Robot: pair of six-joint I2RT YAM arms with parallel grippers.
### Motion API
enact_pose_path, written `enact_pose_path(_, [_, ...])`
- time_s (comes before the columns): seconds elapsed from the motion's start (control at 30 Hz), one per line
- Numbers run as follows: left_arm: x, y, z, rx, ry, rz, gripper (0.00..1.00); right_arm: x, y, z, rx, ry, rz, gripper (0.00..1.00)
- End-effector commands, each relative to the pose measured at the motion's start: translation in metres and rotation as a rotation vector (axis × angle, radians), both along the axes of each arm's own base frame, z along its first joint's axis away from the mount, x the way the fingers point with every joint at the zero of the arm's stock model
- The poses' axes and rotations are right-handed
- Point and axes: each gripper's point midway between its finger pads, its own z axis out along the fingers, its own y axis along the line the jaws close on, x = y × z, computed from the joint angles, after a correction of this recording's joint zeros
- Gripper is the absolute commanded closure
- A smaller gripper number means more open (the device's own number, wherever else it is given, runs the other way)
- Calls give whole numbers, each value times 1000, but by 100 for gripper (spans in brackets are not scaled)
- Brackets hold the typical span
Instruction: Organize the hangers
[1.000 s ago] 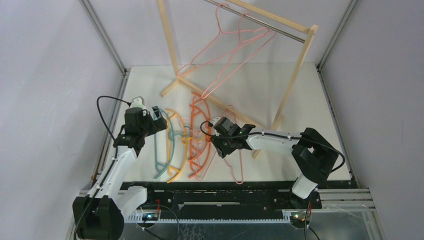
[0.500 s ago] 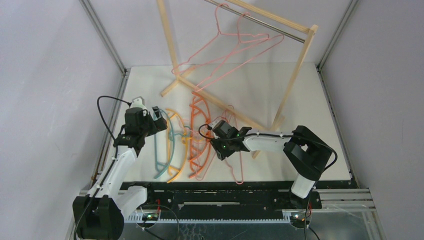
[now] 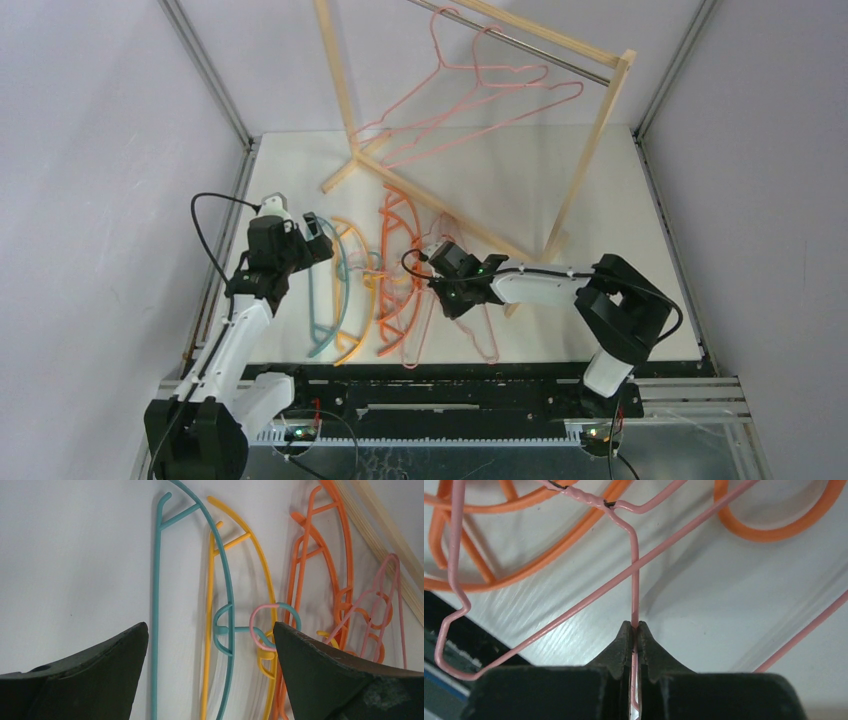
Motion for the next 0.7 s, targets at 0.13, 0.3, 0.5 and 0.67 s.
enact_pose_path(0.13, [4, -1, 17, -2, -59, 1, 0, 7, -2, 63, 88, -96, -34, 100])
enact_pose_path(0.3, [6, -2, 20, -10, -73, 2, 0, 12, -3, 81, 84, -147, -33, 100])
enact_pose_path(0.5, [4, -12, 24, -55, -83, -32, 0, 20, 9, 83, 90, -147, -25, 100])
enact_pose_path(0.67, [-7, -48, 39, -272, -115, -100, 0, 29, 21, 79, 92, -139, -23, 100])
